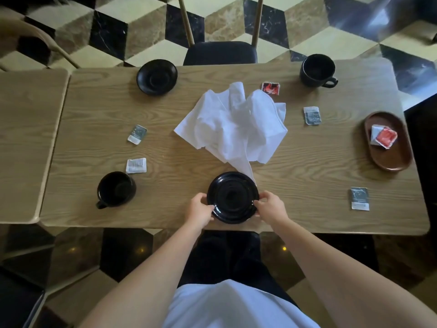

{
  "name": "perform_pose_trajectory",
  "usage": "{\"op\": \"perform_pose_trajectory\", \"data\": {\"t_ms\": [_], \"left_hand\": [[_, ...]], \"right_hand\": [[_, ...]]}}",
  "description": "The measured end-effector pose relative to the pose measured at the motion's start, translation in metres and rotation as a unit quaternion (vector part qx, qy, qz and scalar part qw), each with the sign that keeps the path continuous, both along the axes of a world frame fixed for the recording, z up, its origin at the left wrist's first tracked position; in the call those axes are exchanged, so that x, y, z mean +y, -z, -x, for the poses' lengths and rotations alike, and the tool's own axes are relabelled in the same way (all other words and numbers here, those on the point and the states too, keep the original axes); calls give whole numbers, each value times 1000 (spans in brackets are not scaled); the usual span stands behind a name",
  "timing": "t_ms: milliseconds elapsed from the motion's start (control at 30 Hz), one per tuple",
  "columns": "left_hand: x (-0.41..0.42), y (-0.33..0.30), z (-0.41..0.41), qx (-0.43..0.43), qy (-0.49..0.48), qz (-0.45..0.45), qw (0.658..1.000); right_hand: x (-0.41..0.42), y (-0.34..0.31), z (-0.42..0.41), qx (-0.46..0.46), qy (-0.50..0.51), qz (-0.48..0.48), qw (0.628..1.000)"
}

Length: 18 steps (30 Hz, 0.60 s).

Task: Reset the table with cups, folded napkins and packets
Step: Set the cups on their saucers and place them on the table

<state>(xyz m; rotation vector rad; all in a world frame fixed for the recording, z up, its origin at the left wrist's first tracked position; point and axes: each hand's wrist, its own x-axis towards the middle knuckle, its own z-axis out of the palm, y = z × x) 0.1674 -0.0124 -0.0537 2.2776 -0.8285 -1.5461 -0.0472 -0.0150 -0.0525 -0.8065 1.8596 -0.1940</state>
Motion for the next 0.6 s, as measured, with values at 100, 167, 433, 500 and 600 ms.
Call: {"op": "perform_pose_trajectory", "data": {"t_ms": [100, 167, 433, 500, 600], "left_hand": [[-4, -9, 1, -17, 37, -23, 999], [-13, -18, -3, -38, 16, -18, 999], [-123, -58, -60, -17, -117, 115, 986], [-162, -58, -81, 2, -149, 119, 982], [-223, -49, -115, 18, -206, 116, 972]], "right_hand": [[-8, -13, 5, 48, -106, -13, 993], [-19, -27, 8, 114, -155, 5, 981], [-145, -96, -32, 22, -50, 196, 979], [-189, -97, -54, -1, -45, 201, 979], [-252, -89, -89, -26, -27, 192, 981]]}}
